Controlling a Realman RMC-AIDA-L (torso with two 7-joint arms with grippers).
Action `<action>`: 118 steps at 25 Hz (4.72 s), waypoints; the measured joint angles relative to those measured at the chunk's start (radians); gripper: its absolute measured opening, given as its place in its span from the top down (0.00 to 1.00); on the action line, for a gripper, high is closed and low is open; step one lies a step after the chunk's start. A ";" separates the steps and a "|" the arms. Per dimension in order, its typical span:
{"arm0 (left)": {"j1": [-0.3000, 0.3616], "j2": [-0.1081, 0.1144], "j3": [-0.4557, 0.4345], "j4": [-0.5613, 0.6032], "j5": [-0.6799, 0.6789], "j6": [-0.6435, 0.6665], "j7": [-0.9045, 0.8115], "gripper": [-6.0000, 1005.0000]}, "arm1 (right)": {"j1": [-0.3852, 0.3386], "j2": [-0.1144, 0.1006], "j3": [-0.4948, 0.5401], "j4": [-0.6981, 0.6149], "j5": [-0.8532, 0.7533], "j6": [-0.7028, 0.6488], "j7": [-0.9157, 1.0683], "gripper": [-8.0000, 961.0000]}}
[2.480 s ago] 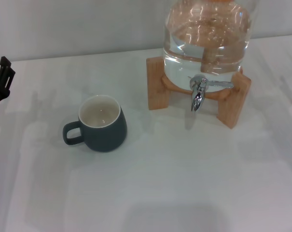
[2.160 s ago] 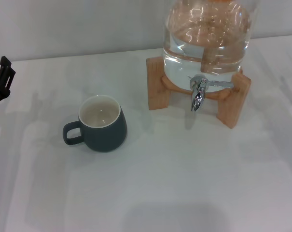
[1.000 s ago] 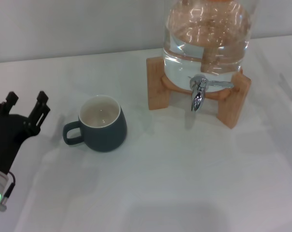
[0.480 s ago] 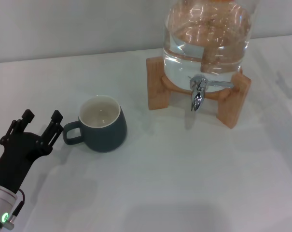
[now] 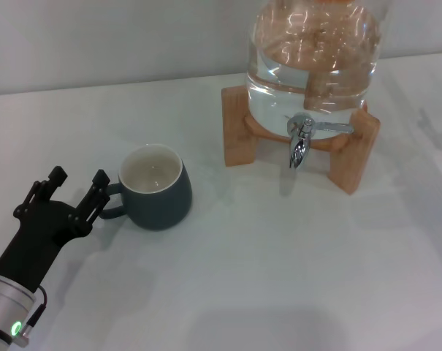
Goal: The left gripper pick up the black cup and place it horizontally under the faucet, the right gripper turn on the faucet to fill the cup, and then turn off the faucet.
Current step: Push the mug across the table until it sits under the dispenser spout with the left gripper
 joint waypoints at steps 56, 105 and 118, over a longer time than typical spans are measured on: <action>-0.031 -0.005 0.013 0.006 -0.012 -0.187 -0.057 0.22 | 0.004 -0.002 0.014 -0.025 -0.001 -0.012 -0.009 0.13; -0.099 -0.002 0.013 -0.001 -0.013 -0.249 -0.064 0.84 | 0.003 0.000 0.014 -0.025 0.001 -0.007 -0.007 0.13; -0.165 -0.002 0.022 -0.010 0.043 -0.261 -0.057 0.84 | 0.003 0.002 0.014 -0.025 0.001 -0.007 -0.005 0.13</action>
